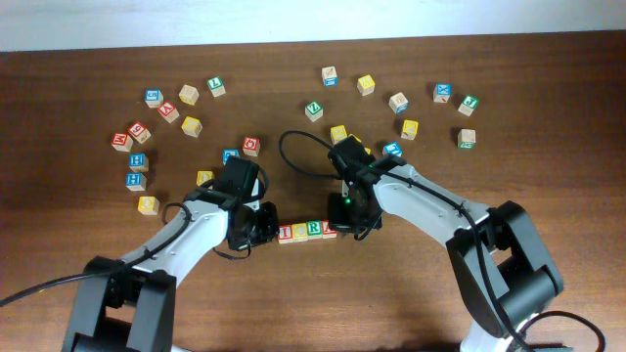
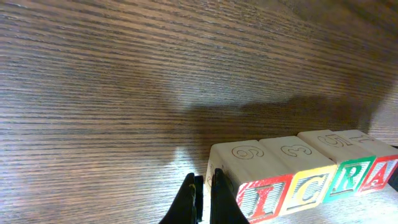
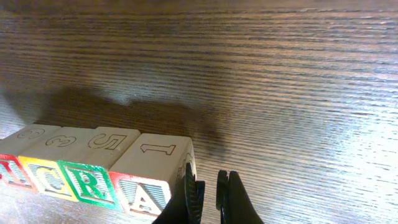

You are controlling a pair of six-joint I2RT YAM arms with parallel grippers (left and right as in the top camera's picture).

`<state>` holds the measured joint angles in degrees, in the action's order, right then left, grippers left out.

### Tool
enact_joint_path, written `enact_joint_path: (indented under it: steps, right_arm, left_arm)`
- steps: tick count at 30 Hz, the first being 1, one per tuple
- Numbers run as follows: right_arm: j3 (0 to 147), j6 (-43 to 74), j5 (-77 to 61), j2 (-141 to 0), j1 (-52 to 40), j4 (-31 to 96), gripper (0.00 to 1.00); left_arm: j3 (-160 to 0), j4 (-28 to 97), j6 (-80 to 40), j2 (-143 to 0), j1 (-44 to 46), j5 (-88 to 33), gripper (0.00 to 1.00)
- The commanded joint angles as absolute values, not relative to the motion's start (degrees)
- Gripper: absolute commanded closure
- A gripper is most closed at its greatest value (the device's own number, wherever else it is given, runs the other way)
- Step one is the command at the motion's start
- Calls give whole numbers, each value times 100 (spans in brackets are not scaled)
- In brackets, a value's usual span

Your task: Spell out ICRA

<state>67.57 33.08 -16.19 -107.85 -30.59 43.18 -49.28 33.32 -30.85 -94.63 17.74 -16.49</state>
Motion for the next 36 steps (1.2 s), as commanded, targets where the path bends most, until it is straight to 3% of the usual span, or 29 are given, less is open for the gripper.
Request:
enact_joint_path:
  steps: [1,17,21,25,30,33,35,36]
  right_arm:
    - [6726,3454,-1782,-10816,-3124,4285,96]
    - [6726,3647,-1264,-10816,-3111,4303,95]
    - [6726,3625,-969,-10816,-3111,4327,93]
    - [6775,3155,-508,-10814,-3105,4311,92]
    - [8248,2891,71,-10805,-3100,5017,96]
    - [8517,2895,-740,-10853,-3124,4477,96]
    - [8514,2895,-799,-11091,-3256,4294,96]
    - [8514,2897,-840,-11330,-3485,4213,96]
  left_arm:
    - [-4910,3234,-2989,-9520,1785,-1675,100]
    - [-4910,3216,-2989,-9520,1785,-1500,100]
    - [-4910,3341,-2989,-9520,1785,-1127,95]
    - [-4912,3498,-2989,-9513,1774,-867,100]
    - [-4923,3656,-2989,-9480,1151,-854,100]
    - [-4923,3732,-2989,-9480,810,-849,99]
    - [-4921,3739,-2987,-9480,733,-847,92]
    - [-4921,3721,-2991,-9480,733,-722,97]
